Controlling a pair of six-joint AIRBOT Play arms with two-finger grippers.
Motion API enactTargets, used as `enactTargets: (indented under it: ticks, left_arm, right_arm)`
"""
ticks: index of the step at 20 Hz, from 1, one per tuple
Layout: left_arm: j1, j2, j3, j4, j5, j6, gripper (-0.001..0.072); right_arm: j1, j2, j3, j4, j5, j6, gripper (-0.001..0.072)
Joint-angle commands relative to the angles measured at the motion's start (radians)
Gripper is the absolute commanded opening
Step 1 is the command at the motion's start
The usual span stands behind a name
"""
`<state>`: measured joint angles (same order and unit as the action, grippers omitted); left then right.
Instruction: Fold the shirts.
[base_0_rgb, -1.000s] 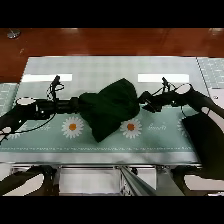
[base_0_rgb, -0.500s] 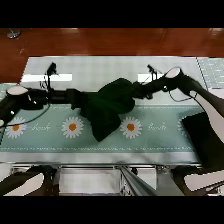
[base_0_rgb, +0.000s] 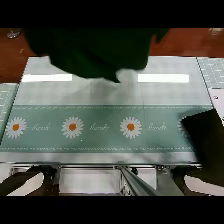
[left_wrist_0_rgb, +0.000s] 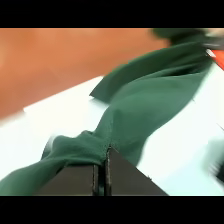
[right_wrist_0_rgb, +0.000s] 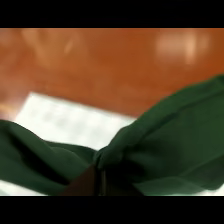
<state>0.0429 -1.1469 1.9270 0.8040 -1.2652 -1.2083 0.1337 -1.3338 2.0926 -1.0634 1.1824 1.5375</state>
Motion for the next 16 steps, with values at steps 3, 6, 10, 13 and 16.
enactTargets:
  ticks: [3, 6, 10, 13, 16]
  left_arm:
    - [0.000, 0.179, 0.115, 0.132, -0.083, -0.106, 0.0022]
    - [0.000, 0.278, 0.029, 0.131, -0.196, -0.123, 0.0022]
    - [0.000, 0.333, -0.008, 0.131, -0.337, -0.133, 0.0023]
    - [0.000, 0.355, -0.079, 0.132, -0.341, -0.132, 0.0023]
    - [0.000, 0.348, -0.245, 0.148, -0.327, -0.128, 0.0022]
  right_arm:
    - [-0.001, 0.313, 0.080, -0.106, 0.129, -0.050, 0.0017]
    - [-0.001, 0.392, 0.080, -0.105, 0.254, -0.048, 0.0017]
    - [-0.001, 0.407, 0.033, -0.073, 0.392, -0.028, 0.0018]
    - [-0.001, 0.426, -0.175, 0.008, 0.393, -0.029, 0.0018]
    - [-0.001, 0.425, -0.439, 0.074, 0.322, -0.067, 0.0018]
